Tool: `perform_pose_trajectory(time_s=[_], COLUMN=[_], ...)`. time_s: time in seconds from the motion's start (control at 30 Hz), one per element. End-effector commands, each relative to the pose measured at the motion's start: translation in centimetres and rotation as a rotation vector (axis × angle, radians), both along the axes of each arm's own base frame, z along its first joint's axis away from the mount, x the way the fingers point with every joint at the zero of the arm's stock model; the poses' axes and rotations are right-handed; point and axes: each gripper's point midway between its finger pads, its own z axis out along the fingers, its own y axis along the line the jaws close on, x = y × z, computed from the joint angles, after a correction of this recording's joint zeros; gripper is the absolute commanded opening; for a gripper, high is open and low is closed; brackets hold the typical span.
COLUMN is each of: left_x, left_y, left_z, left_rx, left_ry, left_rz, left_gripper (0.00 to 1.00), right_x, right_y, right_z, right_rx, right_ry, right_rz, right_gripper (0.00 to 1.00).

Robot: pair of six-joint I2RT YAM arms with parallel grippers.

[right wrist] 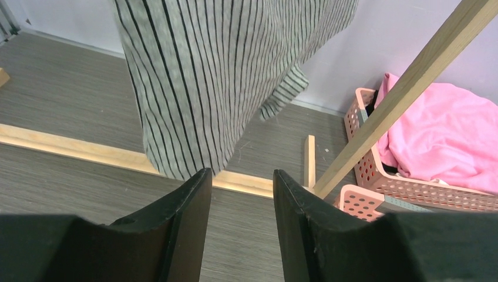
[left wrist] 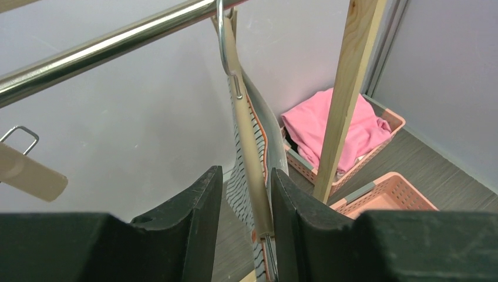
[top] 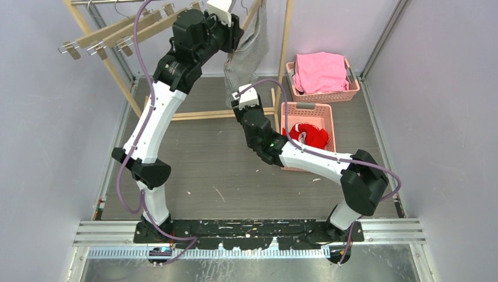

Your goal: Remove the underwear clipped to the hanger

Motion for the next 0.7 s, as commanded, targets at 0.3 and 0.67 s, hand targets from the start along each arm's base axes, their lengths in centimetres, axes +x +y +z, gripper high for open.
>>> perform_pose_trajectory(time_s=[0.3,0.67], left_x=[-0.6,0.4], left_y=[0.7,0.0], left_z=[1.9,0.7], left_rx=[0.003,0.015], left_ry=[-0.057,-0.039], left_rz=[0.012,0.009], left_gripper=[0.41,0.29], right_x=[-1.0,-1.7], right_y=[-0.4,-1.5], right_z=[3.1,3.4], right_rx=[0.073,0.079], right_ry=[-0.061,-0.080], right_rz=[0.015,0.011], right_gripper=[0.50,0.53])
